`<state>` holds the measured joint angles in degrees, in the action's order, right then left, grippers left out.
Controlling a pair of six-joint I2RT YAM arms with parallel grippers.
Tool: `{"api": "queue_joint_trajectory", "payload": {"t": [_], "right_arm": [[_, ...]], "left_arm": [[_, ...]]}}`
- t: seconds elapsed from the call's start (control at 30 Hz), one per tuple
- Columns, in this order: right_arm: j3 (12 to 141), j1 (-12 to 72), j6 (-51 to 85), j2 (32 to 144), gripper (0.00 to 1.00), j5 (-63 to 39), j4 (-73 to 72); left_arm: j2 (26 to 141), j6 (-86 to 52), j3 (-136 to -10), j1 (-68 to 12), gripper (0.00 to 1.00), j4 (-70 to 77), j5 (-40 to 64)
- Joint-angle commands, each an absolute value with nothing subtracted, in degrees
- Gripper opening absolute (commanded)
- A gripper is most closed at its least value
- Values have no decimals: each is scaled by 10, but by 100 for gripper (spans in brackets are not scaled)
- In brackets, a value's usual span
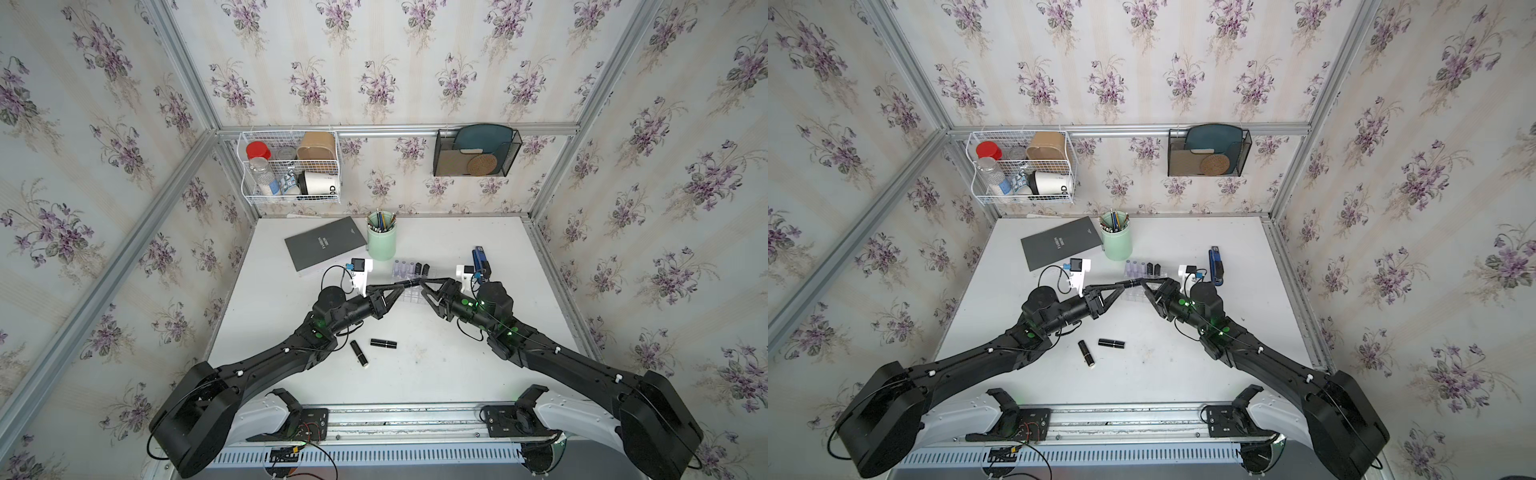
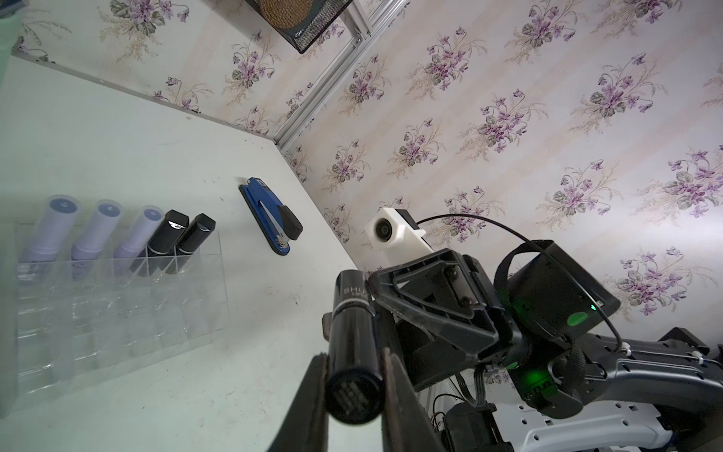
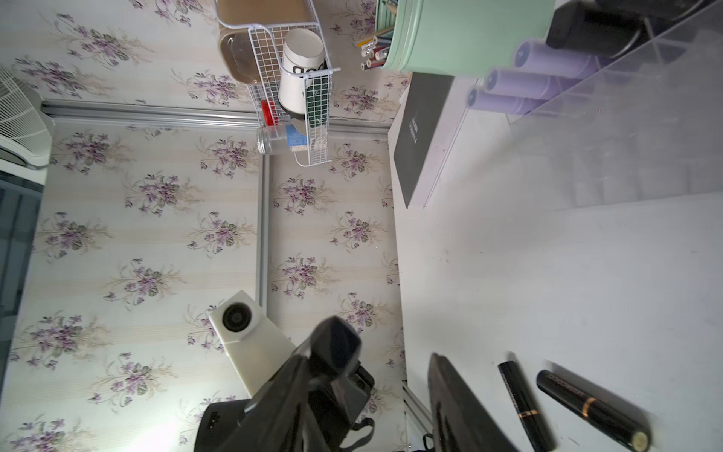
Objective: Arrange the lipsticks in the organizer
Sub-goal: Pick up the lipstick at the center of the board.
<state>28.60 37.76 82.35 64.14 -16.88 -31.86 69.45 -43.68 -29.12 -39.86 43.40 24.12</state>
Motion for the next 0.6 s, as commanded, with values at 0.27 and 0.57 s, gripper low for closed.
{"api": "queue_joint_trajectory", "payload": {"t": [0.27,0.57], "right_arm": [[259,388,917,658,36,-117,-435],[260,388,956,685,35,-99,-441]], "left_arm": [[719,-408,-314,-420,0,473,245],[715,-376,-318,-433,0,440,222]]}}
